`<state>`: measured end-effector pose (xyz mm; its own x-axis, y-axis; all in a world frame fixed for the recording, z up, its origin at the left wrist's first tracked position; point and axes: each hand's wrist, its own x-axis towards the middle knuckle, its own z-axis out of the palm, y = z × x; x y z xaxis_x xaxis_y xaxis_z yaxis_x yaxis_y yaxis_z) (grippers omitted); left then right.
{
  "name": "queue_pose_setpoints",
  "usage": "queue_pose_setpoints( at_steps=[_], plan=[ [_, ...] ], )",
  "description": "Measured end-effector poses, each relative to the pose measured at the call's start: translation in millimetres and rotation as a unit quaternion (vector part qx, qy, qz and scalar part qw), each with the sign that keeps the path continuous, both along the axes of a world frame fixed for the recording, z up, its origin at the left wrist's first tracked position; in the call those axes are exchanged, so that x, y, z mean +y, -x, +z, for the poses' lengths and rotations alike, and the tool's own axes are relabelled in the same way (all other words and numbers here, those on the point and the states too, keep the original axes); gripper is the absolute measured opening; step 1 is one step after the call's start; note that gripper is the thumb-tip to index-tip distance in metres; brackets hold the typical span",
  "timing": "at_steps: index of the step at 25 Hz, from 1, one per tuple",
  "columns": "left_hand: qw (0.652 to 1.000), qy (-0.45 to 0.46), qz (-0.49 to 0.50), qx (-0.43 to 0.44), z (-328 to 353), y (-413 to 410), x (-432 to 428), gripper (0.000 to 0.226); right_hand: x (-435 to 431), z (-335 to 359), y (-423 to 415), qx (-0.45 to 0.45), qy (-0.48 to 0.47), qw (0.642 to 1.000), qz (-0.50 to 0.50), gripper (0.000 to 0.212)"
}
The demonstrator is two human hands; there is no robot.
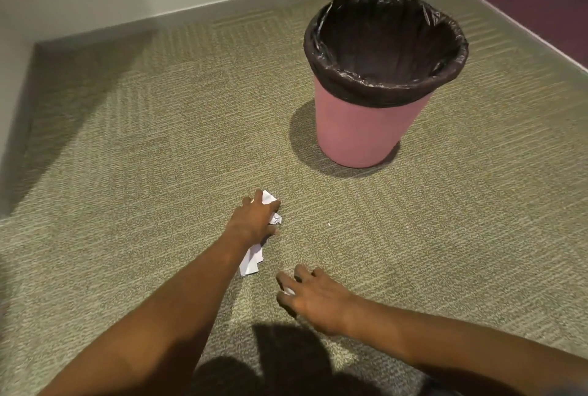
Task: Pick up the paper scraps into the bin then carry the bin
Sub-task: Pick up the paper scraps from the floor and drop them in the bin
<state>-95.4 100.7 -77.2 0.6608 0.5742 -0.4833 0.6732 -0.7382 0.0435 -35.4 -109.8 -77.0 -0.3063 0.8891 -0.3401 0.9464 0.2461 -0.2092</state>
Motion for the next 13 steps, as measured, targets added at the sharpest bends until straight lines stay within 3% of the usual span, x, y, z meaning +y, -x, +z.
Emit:
queue_pose_setpoints(
  at_steps=[3,8,11,13],
  plan=[
    [0.997,-0.043,-0.032,-0.057,-2.5,1.9,-0.5,0.036,-13.0,-5.5,0.1,0.008,-0.019,1.000,-0.009,0.054],
    [0.990,-0.013,-0.010,-0.141,-11.1,0.2,0.3,0.015,-25.7,-21.2,-11.3,0.047,-0.017,0.998,-0.048,0.016],
    [0.986,0.014,0.029,-0.162,-14.9,-0.1,2.4,0.005,-14.4,-21.7,-17.9,0.083,0.014,0.992,-0.090,0.025],
    [0.977,0.053,0.097,-0.182,-17.3,-0.8,3.0,0.017,-9.2,-13.5,-26.0,0.151,0.023,0.976,-0.154,0.023]
  ],
)
